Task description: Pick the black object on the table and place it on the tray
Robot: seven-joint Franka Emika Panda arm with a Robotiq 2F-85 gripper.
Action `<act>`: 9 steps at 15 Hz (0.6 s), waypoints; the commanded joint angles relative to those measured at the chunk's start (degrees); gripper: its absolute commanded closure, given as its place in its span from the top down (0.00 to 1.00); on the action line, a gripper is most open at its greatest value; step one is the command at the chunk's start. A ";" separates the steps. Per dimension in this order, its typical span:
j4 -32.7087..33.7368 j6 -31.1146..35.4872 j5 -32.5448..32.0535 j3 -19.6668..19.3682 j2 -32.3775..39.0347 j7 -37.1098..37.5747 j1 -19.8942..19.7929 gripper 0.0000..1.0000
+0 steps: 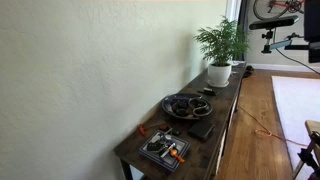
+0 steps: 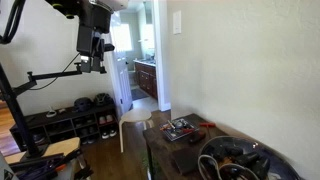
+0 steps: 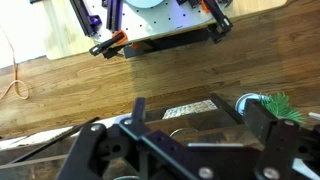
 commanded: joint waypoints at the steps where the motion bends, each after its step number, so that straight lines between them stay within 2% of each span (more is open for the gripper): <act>1: 0.08 -0.06 -0.16 -0.33 0.06 0.17 0.38 1.00; 9: -0.18 1.75 -0.18 -0.61 0.99 -0.44 0.31 1.00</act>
